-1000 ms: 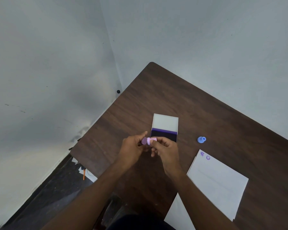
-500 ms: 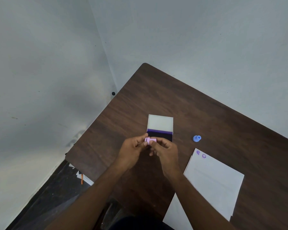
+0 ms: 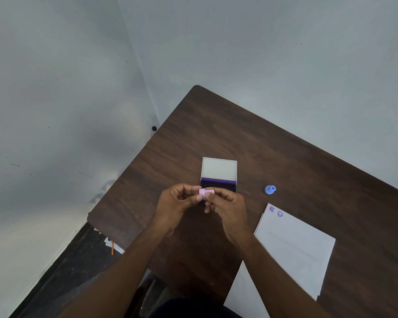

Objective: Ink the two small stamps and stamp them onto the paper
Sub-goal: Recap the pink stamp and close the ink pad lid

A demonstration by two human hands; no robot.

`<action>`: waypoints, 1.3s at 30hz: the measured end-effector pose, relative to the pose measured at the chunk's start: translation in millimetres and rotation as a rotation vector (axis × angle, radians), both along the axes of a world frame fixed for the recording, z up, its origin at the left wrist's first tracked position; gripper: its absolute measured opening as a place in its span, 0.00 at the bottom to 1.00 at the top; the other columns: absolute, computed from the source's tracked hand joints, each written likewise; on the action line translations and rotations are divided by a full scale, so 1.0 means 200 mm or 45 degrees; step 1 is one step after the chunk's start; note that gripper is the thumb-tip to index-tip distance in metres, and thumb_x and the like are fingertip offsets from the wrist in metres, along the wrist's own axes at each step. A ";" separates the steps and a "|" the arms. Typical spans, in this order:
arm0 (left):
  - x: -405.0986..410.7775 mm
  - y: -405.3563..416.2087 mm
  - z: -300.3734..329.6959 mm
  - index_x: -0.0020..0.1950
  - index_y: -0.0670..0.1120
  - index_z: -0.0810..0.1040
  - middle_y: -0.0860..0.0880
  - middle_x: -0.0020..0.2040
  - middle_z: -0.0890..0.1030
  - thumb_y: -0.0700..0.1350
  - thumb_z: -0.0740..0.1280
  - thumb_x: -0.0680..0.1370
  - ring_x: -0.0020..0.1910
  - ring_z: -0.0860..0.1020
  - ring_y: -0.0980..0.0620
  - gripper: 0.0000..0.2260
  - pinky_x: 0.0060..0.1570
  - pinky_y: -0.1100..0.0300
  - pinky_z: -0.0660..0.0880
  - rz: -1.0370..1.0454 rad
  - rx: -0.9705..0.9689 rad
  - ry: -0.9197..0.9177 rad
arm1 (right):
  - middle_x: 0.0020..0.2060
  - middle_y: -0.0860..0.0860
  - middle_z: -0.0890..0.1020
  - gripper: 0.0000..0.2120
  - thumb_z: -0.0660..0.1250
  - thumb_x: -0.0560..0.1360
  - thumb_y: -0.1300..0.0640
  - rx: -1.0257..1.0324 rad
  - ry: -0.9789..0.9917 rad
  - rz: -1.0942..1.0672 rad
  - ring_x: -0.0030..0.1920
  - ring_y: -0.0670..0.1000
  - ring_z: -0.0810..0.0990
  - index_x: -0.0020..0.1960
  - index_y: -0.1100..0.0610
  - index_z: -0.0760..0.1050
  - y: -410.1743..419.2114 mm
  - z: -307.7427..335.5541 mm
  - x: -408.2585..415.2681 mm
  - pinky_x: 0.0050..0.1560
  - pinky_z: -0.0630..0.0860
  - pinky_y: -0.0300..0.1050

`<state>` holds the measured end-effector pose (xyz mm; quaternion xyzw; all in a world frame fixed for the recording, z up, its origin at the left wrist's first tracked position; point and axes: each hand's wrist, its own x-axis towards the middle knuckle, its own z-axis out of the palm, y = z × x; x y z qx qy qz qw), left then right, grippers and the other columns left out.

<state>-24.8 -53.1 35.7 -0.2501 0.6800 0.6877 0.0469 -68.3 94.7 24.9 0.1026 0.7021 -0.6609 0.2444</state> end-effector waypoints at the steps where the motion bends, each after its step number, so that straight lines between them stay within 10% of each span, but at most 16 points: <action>1: 0.00 0.00 0.00 0.53 0.42 0.84 0.50 0.45 0.87 0.39 0.75 0.72 0.45 0.85 0.53 0.10 0.43 0.68 0.78 0.004 0.001 0.009 | 0.39 0.53 0.86 0.12 0.75 0.68 0.49 0.003 -0.004 0.007 0.39 0.59 0.84 0.48 0.53 0.84 0.00 0.00 0.00 0.48 0.82 0.60; 14: -0.05 0.06 -0.02 0.59 0.48 0.80 0.52 0.50 0.85 0.38 0.76 0.70 0.48 0.84 0.54 0.19 0.44 0.65 0.79 -0.009 -0.002 -0.012 | 0.37 0.55 0.86 0.16 0.76 0.65 0.45 -0.009 -0.026 -0.110 0.36 0.58 0.84 0.47 0.54 0.84 0.06 -0.03 -0.03 0.40 0.82 0.51; 24: -0.21 0.31 -0.08 0.57 0.49 0.81 0.54 0.48 0.84 0.41 0.71 0.75 0.45 0.81 0.62 0.11 0.48 0.69 0.77 -0.291 -0.351 -0.021 | 0.32 0.42 0.83 0.12 0.69 0.70 0.40 0.638 0.201 -0.369 0.35 0.40 0.81 0.39 0.48 0.80 0.27 -0.03 -0.14 0.32 0.73 0.28; 39: -0.41 0.55 -0.19 0.58 0.53 0.79 0.61 0.50 0.79 0.41 0.66 0.79 0.52 0.78 0.62 0.10 0.49 0.73 0.70 -0.543 -0.475 -0.074 | 0.48 0.55 0.81 0.11 0.66 0.72 0.51 1.451 0.542 -0.169 0.53 0.57 0.74 0.35 0.57 0.77 0.52 -0.20 -0.39 0.57 0.70 0.59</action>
